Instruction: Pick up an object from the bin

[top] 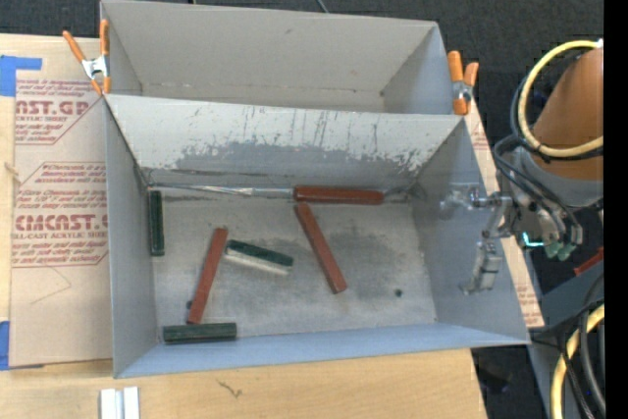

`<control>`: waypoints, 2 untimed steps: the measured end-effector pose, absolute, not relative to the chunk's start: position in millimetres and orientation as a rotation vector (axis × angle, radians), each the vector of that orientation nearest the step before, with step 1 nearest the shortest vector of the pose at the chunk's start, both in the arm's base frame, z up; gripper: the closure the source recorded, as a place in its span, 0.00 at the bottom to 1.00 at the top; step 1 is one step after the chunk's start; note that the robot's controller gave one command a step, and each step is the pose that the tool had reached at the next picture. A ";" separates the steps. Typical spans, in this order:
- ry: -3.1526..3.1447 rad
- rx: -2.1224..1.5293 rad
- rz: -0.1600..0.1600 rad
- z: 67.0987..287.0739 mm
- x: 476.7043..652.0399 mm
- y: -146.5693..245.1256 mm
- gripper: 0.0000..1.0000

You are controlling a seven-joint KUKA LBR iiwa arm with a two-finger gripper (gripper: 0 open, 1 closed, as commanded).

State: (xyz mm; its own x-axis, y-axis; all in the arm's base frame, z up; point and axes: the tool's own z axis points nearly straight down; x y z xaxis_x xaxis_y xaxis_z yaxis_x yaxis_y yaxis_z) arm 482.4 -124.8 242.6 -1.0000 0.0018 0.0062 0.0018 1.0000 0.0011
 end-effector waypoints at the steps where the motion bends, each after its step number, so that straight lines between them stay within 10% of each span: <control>1: -3.143 0.001 0.001 246.3 484.1 -124.1 0.00; 2: -3.128 -0.266 -0.001 105.5 504.4 -97.7 1.00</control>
Offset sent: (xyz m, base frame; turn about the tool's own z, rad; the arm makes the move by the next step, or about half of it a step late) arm 0.0225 0.0259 -0.1359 0.1695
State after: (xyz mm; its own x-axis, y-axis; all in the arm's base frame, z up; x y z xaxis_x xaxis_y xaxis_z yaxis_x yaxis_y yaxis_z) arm 504.4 -97.7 105.5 -0.9856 0.1690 0.0020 0.1690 0.9856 0.0007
